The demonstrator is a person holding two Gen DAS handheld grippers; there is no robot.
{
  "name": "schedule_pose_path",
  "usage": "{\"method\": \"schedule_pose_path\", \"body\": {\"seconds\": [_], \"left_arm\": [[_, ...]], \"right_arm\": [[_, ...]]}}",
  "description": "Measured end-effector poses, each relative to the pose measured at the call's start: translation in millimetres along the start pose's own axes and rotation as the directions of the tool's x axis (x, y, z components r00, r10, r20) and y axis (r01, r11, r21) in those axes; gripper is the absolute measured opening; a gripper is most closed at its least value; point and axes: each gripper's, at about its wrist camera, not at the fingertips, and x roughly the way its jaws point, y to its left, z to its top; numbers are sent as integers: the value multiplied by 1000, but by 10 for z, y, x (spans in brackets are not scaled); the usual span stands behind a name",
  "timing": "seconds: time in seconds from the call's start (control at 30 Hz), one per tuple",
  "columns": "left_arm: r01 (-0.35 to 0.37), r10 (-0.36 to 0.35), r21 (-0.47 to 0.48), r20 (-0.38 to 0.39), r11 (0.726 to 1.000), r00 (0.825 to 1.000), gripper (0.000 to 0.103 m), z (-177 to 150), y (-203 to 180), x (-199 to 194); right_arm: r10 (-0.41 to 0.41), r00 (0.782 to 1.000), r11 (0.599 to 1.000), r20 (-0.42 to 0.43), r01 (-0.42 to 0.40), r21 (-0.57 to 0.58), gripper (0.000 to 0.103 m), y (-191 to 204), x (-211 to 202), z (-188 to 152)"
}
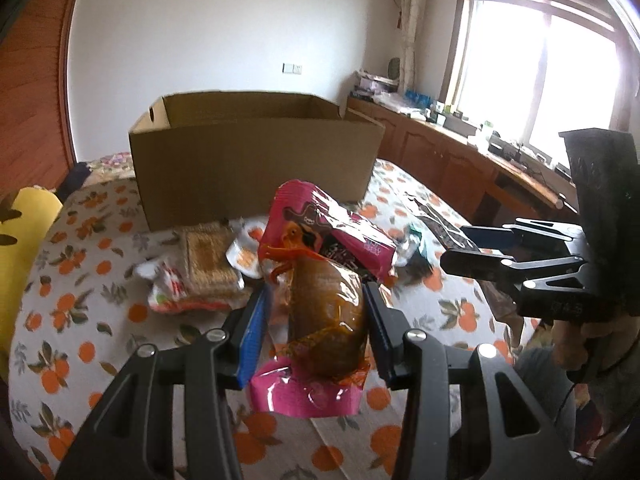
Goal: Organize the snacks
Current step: 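Carry both packets over the cardboard box and open both grippers to drop them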
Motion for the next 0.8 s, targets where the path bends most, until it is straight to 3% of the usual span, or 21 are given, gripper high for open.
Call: {"method": "schedule_pose_path", "body": {"seconds": [0.37, 0.8], "left_arm": [[-20, 19, 15, 74, 1000, 997, 45, 518, 299, 69], [-31, 28, 14, 166, 999, 986, 45, 1359, 785, 438]], "right_arm": [[-28, 997, 999, 67, 30, -31, 51, -132, 76, 558], [-14, 985, 995, 174, 31, -96, 51, -246, 458, 1533]]}}
